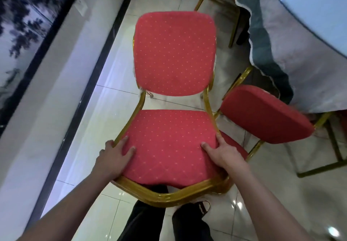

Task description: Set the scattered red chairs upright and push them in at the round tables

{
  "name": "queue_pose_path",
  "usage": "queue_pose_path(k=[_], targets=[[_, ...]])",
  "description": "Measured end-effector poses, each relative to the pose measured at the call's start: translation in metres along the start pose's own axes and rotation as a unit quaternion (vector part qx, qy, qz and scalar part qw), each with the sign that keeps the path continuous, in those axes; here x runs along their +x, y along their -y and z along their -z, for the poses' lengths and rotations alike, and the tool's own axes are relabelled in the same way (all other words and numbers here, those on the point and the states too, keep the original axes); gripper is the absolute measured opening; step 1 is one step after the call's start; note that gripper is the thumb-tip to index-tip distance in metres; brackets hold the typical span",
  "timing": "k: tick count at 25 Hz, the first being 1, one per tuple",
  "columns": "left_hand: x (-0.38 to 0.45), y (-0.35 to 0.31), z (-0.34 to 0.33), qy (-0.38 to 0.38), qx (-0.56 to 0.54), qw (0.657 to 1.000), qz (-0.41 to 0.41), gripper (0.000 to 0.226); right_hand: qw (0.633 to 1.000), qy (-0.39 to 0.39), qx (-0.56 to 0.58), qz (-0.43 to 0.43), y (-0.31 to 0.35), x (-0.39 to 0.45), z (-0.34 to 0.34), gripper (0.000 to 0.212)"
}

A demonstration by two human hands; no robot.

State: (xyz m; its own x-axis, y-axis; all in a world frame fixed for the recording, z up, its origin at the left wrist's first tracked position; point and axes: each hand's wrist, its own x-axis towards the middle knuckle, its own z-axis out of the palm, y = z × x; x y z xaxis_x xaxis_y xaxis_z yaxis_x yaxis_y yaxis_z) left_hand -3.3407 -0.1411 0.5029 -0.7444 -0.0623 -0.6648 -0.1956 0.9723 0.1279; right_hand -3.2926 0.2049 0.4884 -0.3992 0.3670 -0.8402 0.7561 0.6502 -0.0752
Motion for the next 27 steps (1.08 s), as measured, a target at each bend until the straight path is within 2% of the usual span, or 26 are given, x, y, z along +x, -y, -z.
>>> queue_pose_path(k=[2, 4, 7, 10, 12, 14, 16, 18, 19, 21, 25, 27], targets=[[-0.018, 0.007, 0.039, -0.003, -0.036, 0.999, -0.024, 0.086, 1.0, 0.021, 0.019, 0.004, 0.012, -0.016, 0.019, 0.092], [-0.037, 0.007, 0.073, -0.056, -0.095, 0.993, -0.046, 0.086, 0.999, 0.029, 0.03, 0.005, 0.025, -0.026, 0.037, 0.089], [-0.068, -0.01, 0.102, -0.151, -0.048, 0.977, -0.145, 0.082, 0.998, 0.019, 0.054, 0.031, 0.05, -0.037, 0.064, 0.079], [-0.079, -0.033, 0.111, -0.195, -0.042, 0.953, -0.228, 0.074, 0.995, -0.005, 0.09, 0.041, 0.065, -0.05, 0.091, 0.073], [-0.069, -0.047, 0.122, -0.227, -0.068, 0.942, -0.236, 0.071, 0.992, -0.052, 0.108, 0.034, 0.068, -0.059, 0.105, 0.082], [-0.057, -0.056, 0.131, -0.258, -0.095, 0.931, -0.24, 0.069, 0.985, -0.146, 0.073, 0.051, 0.074, -0.073, 0.115, 0.085], [-0.047, -0.065, 0.137, -0.267, -0.12, 0.925, -0.243, 0.069, 0.958, -0.222, 0.065, 0.17, 0.085, -0.095, 0.117, 0.077], [-0.04, -0.075, 0.145, -0.269, -0.144, 0.92, -0.245, 0.067, 0.918, -0.252, 0.048, 0.304, 0.099, -0.121, 0.114, 0.075], [-0.038, -0.079, 0.15, -0.27, -0.152, 0.919, -0.245, 0.066, 0.904, -0.259, 0.028, 0.338, 0.104, -0.126, 0.112, 0.075], [-0.03, -0.089, 0.162, -0.27, -0.167, 0.917, -0.243, 0.063, 0.898, -0.278, 0.004, 0.341, 0.114, -0.125, 0.115, 0.075], [-0.01, -0.106, 0.185, -0.268, -0.186, 0.91, -0.255, 0.07, 0.888, -0.342, 0.029, 0.305, 0.135, -0.115, 0.137, 0.077], [0.003, -0.114, 0.199, -0.265, -0.189, 0.908, -0.264, 0.074, 0.888, -0.35, 0.039, 0.296, 0.147, -0.114, 0.15, 0.076]])
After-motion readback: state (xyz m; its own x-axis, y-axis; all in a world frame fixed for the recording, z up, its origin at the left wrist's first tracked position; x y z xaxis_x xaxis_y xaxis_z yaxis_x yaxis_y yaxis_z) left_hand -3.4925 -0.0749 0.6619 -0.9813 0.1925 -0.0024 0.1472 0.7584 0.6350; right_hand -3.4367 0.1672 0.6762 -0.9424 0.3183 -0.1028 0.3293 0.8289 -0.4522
